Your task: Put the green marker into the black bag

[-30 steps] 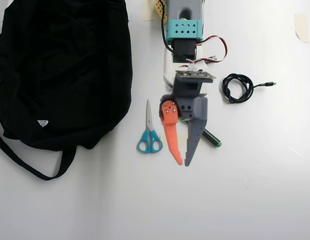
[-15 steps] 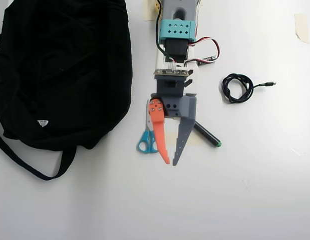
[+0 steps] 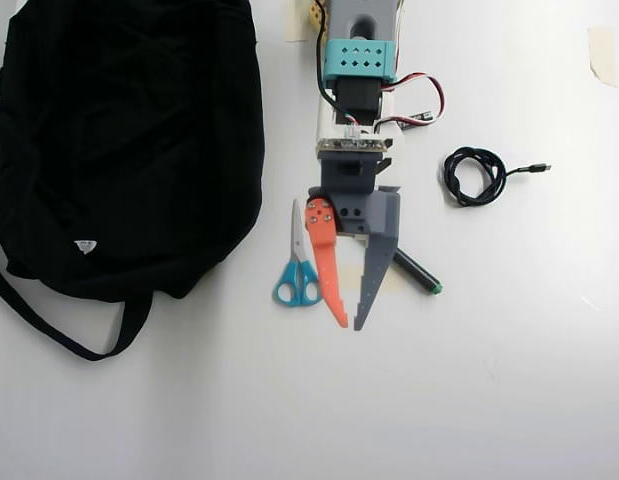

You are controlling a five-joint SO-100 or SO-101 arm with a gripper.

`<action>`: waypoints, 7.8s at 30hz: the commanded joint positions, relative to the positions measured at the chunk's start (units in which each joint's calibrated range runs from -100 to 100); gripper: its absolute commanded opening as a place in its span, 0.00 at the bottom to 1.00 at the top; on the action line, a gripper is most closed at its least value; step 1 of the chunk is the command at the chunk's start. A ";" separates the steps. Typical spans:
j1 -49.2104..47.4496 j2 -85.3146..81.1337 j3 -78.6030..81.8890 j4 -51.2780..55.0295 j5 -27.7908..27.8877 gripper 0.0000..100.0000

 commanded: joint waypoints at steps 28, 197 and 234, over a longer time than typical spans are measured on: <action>-3.12 -16.23 6.31 13.32 -0.21 0.03; -12.32 17.63 -15.52 57.94 21.19 0.18; -13.37 18.96 -17.86 68.27 22.76 0.18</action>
